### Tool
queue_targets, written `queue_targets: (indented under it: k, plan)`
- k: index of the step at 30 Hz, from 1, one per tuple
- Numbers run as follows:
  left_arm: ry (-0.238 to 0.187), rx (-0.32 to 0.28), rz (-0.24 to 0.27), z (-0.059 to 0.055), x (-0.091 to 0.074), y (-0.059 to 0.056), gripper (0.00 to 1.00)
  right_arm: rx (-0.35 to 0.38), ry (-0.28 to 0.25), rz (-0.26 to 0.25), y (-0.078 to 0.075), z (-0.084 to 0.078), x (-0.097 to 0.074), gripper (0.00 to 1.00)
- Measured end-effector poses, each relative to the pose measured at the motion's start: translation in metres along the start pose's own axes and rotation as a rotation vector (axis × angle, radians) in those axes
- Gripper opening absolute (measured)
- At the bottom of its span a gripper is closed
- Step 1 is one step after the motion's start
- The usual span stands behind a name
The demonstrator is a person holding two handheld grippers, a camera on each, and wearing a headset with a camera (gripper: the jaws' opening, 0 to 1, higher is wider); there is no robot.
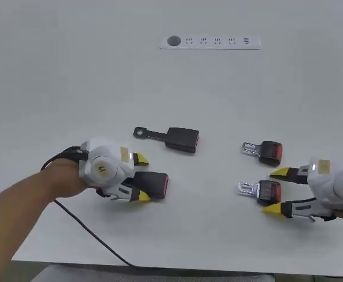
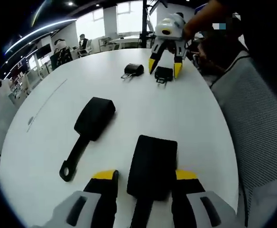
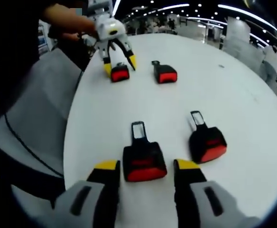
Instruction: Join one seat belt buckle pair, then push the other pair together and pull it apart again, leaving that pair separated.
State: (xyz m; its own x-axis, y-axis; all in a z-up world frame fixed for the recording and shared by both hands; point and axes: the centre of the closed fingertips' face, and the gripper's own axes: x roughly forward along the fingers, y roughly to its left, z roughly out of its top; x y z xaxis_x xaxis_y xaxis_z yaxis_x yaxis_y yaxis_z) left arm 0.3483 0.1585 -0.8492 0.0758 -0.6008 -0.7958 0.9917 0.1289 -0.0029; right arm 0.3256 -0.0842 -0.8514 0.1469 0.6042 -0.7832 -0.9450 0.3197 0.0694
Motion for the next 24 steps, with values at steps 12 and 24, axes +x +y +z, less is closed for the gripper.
queue_targets:
  k: [12, 24]
  plan:
    - [0.021, 0.036, -0.021, 0.001, 0.003, -0.004, 0.35, -0.063, -0.014, 0.045, 0.008, 0.003, -0.009, 0.36]
    - [0.045, 0.095, -0.076, 0.002, 0.006, -0.006, 0.35, -0.008, -0.085, 0.05, 0.011, 0.008, -0.006, 0.36]
